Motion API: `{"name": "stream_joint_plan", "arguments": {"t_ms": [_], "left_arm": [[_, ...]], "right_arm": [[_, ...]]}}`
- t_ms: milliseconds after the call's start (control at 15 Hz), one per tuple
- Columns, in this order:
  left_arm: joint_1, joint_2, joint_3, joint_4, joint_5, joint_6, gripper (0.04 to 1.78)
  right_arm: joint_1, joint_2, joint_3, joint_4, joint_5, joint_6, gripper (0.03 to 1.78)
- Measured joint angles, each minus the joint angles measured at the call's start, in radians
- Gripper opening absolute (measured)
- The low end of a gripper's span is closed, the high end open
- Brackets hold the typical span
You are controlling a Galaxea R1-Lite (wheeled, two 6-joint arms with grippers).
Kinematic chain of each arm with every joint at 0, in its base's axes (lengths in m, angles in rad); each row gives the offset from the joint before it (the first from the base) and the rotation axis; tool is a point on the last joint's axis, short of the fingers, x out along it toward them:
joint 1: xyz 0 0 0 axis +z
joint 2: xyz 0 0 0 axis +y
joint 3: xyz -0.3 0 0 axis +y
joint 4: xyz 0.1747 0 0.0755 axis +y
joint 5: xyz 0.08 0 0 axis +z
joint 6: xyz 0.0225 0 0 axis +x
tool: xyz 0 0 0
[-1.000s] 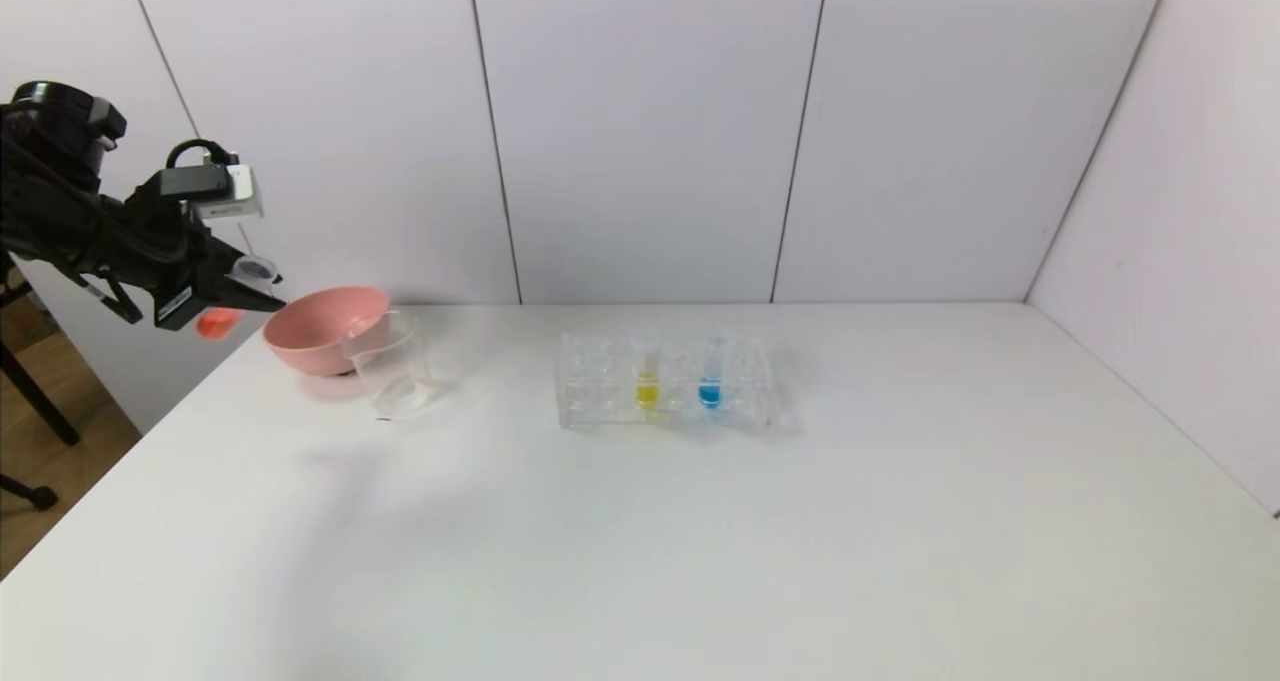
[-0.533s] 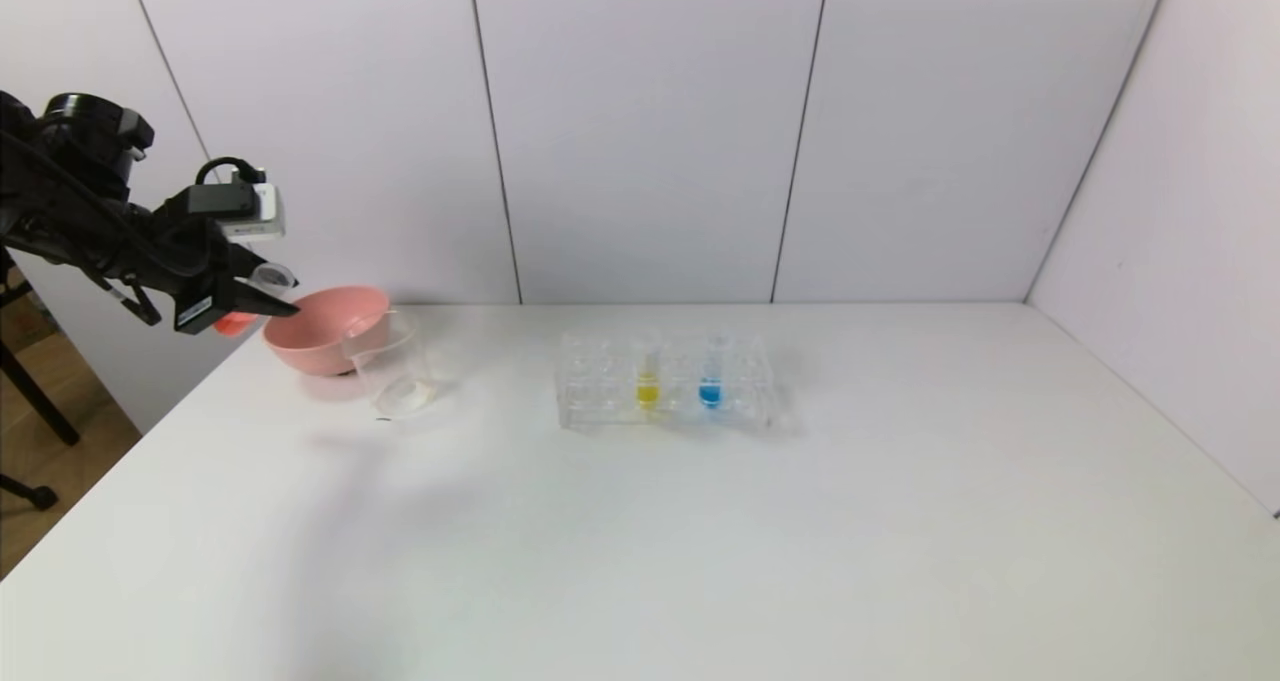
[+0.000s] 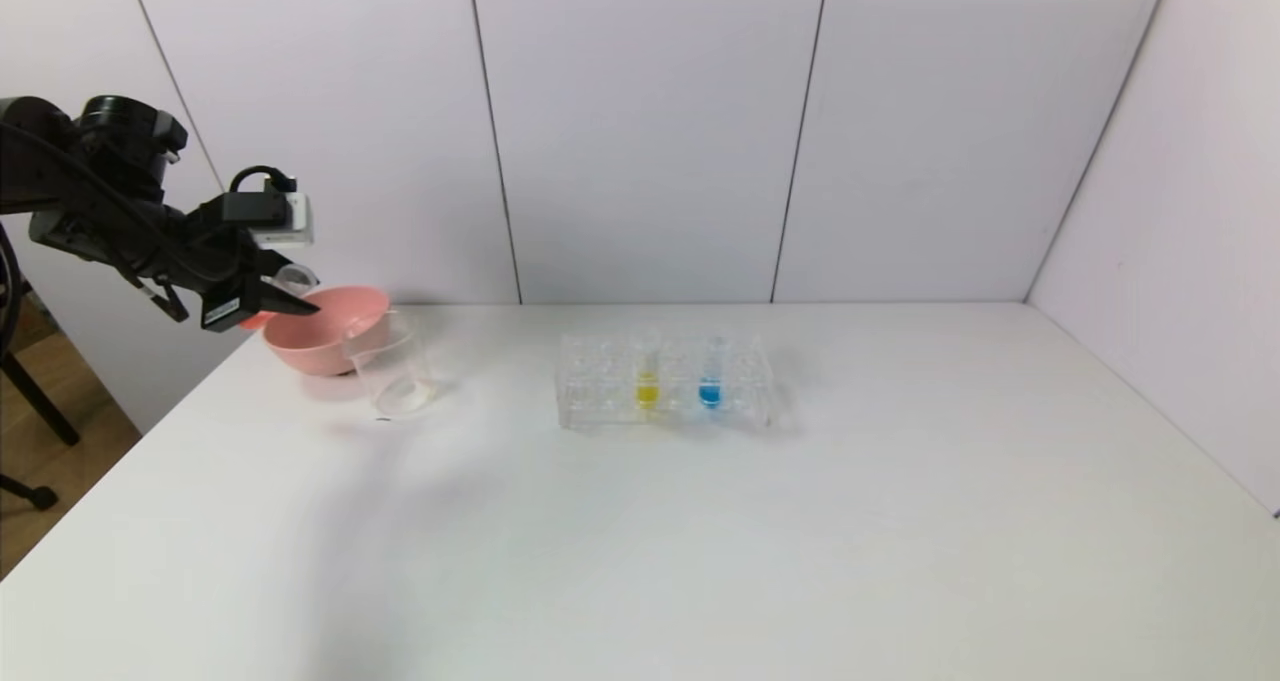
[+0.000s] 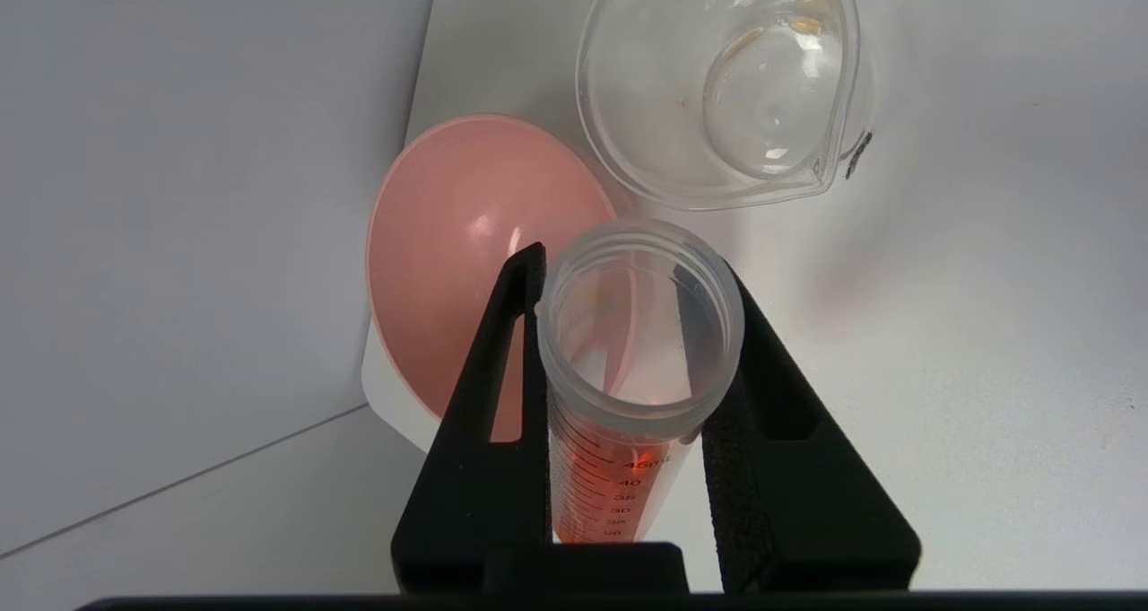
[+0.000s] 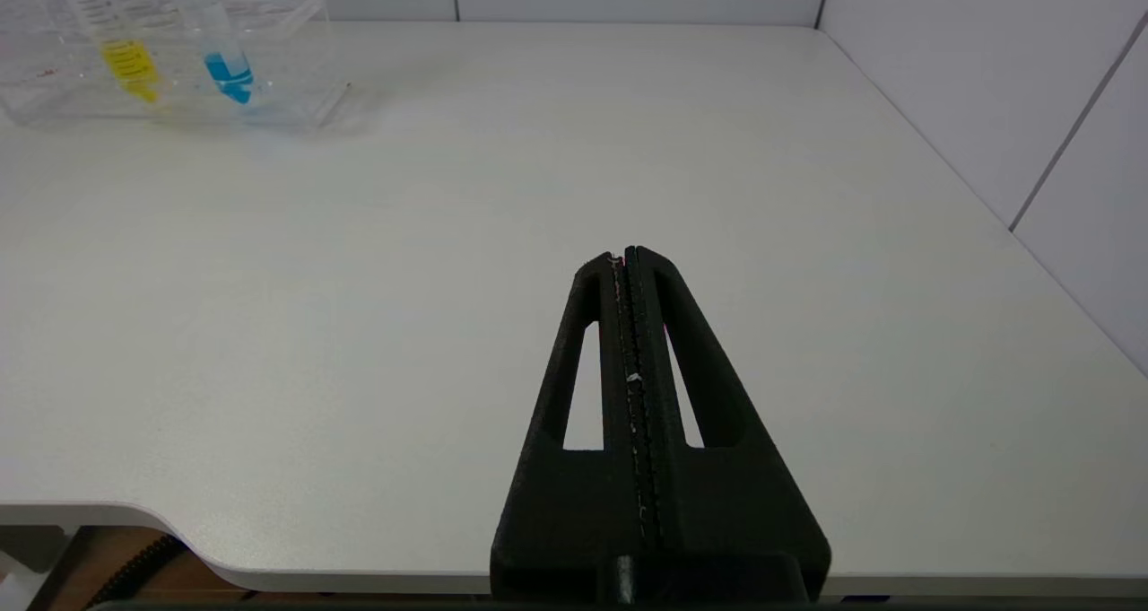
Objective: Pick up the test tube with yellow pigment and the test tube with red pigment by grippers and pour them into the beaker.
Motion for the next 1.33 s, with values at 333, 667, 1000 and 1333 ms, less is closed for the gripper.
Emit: {"name": "stream_joint_plan", "arguments": {"t_ms": [333, 667, 1000, 1333], "left_arm": [[-0.022, 0.012, -0.001, -0.024, 0.017, -0.001, 0.49], [-0.033, 0.023, -0.001, -0.029, 0.092, -0.004, 0.49], [-0.055, 0.027, -0.001, -0.029, 0.184, -0.043, 0.49], [-0.075, 0.036, -0.001, -0.028, 0.236, -0.070, 0.49]], "right_arm": [[0.000, 0.000, 0.000, 0.000, 0.000, 0.000, 0.11], [0.000, 0.000, 0.000, 0.000, 0.000, 0.000, 0.11], [0.000, 0.000, 0.000, 0.000, 0.000, 0.000, 0.11], [0.000, 0.000, 0.000, 0.000, 0.000, 0.000, 0.11]]}}
